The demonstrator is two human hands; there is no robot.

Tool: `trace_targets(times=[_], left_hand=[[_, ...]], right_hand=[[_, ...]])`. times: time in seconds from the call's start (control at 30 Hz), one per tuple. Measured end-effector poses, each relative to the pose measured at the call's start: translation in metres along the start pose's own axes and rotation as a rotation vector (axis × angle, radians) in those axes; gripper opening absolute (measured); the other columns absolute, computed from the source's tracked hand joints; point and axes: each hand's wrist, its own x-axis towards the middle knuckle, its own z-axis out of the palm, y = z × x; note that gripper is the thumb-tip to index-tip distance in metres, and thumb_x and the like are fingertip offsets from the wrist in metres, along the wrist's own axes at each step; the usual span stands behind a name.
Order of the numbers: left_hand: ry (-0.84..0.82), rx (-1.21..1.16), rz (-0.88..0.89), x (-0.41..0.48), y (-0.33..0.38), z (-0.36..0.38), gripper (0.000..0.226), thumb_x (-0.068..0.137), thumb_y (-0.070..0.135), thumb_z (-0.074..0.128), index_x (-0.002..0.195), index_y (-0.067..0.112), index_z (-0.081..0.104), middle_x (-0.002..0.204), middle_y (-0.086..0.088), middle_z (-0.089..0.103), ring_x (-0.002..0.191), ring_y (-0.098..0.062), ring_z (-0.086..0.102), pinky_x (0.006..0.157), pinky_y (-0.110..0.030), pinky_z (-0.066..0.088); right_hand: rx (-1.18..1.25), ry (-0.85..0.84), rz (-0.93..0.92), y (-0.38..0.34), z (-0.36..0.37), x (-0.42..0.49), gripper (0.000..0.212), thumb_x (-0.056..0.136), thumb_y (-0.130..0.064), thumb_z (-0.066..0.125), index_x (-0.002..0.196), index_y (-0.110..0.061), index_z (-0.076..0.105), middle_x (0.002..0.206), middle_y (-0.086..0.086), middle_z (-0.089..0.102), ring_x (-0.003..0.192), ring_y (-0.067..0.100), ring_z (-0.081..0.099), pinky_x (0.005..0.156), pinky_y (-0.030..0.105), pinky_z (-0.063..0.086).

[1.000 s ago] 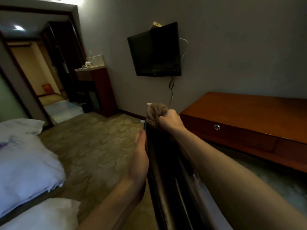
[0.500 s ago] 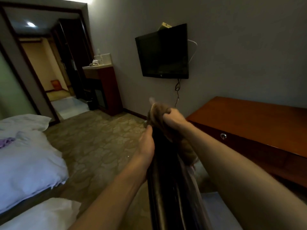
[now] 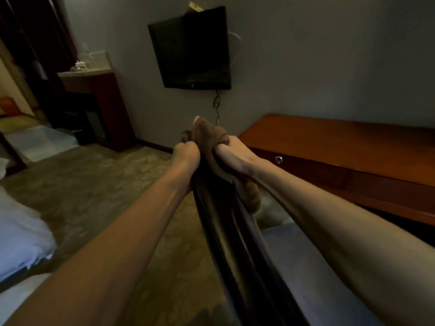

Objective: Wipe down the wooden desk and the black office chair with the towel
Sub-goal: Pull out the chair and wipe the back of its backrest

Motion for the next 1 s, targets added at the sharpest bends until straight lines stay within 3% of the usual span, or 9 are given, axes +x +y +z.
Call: trace_targets(times=[0.1,0.2,0.27,0.37,0.43,0.53,0.67,0.87,1.0], left_hand=[[-0.088,-0.19,0.039,0.005,-0.001,-0.004,0.034,0.107,0.019,0.048,0.124,-0.006,0.063,0.128,-0.016,0.065,0.107,-0.032,0.065,0.083,-0.024,0.054],[-0.097,-0.175,0.074,0.006,-0.002,-0.011,0.051,0.11,0.04,0.036,0.134,0.0,0.059,0.138,-0.02,0.06,0.124,-0.037,0.059,0.103,-0.04,0.05],[-0.02,-0.135,0.135,0.0,-0.004,-0.015,0.047,0.108,0.044,0.038,0.123,0.007,0.064,0.129,-0.018,0.065,0.121,-0.038,0.06,0.099,-0.044,0.05],[-0.164,-0.151,0.213,-0.038,-0.017,-0.022,0.042,0.098,0.052,0.049,0.116,0.018,0.066,0.106,-0.001,0.068,0.107,-0.025,0.064,0.079,-0.038,0.048],[-0.252,-0.157,0.21,-0.067,-0.028,-0.025,0.059,0.083,0.063,0.05,0.127,0.026,0.063,0.111,0.005,0.068,0.106,-0.018,0.064,0.085,-0.039,0.05],[-0.206,-0.273,0.214,-0.087,-0.036,-0.02,0.068,0.077,0.064,0.052,0.132,0.027,0.064,0.111,0.006,0.071,0.105,-0.015,0.067,0.085,-0.036,0.051],[-0.122,-0.232,0.223,-0.09,-0.028,-0.019,0.065,0.077,0.067,0.049,0.124,0.027,0.07,0.12,0.004,0.071,0.115,-0.017,0.064,0.107,-0.039,0.047],[-0.253,-0.253,0.22,-0.066,-0.032,-0.024,0.054,0.091,0.063,0.05,0.115,0.02,0.07,0.115,-0.002,0.071,0.105,-0.011,0.063,0.107,-0.039,0.048],[-0.152,-0.123,0.224,-0.047,-0.029,-0.032,0.061,0.105,0.057,0.037,0.152,0.019,0.046,0.147,0.0,0.054,0.133,-0.018,0.051,0.113,-0.038,0.039]], right_hand=[[0.055,0.026,-0.046,-0.009,-0.004,-0.052,0.026,0.082,-0.034,0.05,0.089,-0.018,0.07,0.103,0.008,0.072,0.104,0.03,0.065,0.09,0.051,0.053],[0.126,0.008,-0.083,-0.017,-0.007,-0.102,0.018,0.075,-0.036,0.051,0.065,-0.028,0.064,0.071,-0.013,0.067,0.074,0.007,0.058,0.067,0.035,0.051],[0.187,0.039,-0.11,-0.019,-0.014,-0.122,0.021,0.079,-0.036,0.055,0.061,-0.031,0.066,0.062,-0.017,0.063,0.063,-0.004,0.051,0.058,0.021,0.045],[0.329,0.315,-0.086,-0.012,-0.028,-0.123,0.021,0.085,-0.03,0.059,0.073,-0.018,0.071,0.068,-0.01,0.067,0.067,-0.003,0.052,0.062,0.022,0.046],[0.371,0.462,-0.04,-0.011,-0.035,-0.115,0.02,0.093,-0.02,0.059,0.077,-0.016,0.07,0.079,-0.008,0.07,0.074,0.001,0.056,0.071,0.026,0.048],[0.259,0.303,-0.031,-0.009,-0.021,-0.104,0.016,0.098,-0.012,0.055,0.093,-0.017,0.069,0.099,-0.002,0.07,0.097,0.009,0.06,0.08,0.023,0.048],[0.067,0.156,0.02,-0.009,0.01,-0.107,0.036,0.099,-0.035,0.055,0.133,-0.024,0.062,0.127,0.004,0.068,0.117,0.028,0.062,0.1,0.038,0.049],[0.058,0.188,-0.103,-0.003,0.007,-0.146,0.028,0.09,-0.044,0.056,0.114,-0.031,0.064,0.108,-0.007,0.072,0.102,0.022,0.067,0.093,0.042,0.051],[0.259,0.126,-0.238,0.005,0.022,-0.18,0.013,0.092,-0.019,0.069,0.103,-0.025,0.066,0.095,-0.005,0.073,0.087,-0.001,0.067,0.08,0.024,0.052]])
